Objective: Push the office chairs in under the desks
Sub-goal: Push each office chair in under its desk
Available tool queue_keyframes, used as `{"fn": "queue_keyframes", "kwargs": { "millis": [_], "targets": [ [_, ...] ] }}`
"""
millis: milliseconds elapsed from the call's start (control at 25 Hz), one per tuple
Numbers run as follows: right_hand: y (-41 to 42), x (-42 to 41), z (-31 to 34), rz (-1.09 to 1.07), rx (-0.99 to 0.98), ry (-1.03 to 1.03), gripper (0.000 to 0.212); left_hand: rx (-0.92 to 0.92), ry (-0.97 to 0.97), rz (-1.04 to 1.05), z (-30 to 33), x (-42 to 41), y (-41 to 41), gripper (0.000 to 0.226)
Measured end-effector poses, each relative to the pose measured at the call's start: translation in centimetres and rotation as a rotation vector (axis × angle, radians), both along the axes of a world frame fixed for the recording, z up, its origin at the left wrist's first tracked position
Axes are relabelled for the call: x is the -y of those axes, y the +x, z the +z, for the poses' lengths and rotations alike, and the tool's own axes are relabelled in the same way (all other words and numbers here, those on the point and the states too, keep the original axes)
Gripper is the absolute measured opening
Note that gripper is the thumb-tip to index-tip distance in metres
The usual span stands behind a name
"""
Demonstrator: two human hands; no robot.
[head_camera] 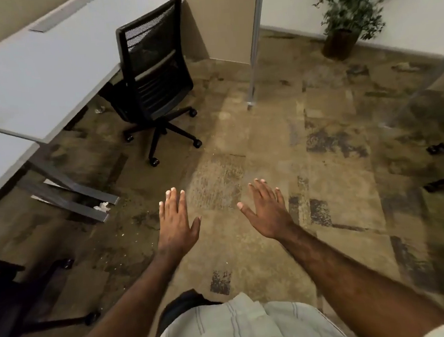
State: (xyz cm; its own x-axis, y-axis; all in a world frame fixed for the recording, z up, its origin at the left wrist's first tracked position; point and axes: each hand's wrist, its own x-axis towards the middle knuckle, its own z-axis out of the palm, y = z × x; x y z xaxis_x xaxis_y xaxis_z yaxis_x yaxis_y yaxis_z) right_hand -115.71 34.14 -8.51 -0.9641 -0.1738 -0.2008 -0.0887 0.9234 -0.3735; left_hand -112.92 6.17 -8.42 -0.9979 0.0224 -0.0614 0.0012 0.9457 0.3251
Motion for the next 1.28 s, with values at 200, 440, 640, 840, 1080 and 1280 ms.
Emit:
{"fn": "queue_keyframes", "kwargs": {
  "millis": [200, 440, 640, 840, 1080, 1280],
  "targets": [
    [-5.2, -3.9, 0.1, -0.059, -0.028, 0.016, 0.087, 0.005, -0.063, -0.088, 0.0, -3.7, -6.8, 0.088],
    [-15.3, -6.8, -1.4, -0.100, -0.042, 0.028, 0.087, -0.011, -0.103, -0.128, -0.8, -6.0, -19.4, 0.084],
    [-24.7, -9.1, -1.3, -0.099, -0.003, 0.035, 0.089, 0.028, -0.040, -0.105, -1.2, -7.6, -30.2, 0.084],
    [-34.0, -11.4, -0.5, -0.095, -0.029, 0.052, 0.091, 0.026, -0.021, -0.074, -0.8, -9.1, -39.2, 0.084],
    [-45.5, -12.6, 0.2, -0.060, -0.043, 0.005, 0.086, -0.047, 0.013, -0.008, 0.2, -10.7, -48.3, 0.084],
    [-56.4, -13.0, 0.3, 0.065, -0.092, -0.014, 0.085, -0.074, 0.007, 0.078, 0.6, -12.5, -55.6, 0.085]
  ]
}}
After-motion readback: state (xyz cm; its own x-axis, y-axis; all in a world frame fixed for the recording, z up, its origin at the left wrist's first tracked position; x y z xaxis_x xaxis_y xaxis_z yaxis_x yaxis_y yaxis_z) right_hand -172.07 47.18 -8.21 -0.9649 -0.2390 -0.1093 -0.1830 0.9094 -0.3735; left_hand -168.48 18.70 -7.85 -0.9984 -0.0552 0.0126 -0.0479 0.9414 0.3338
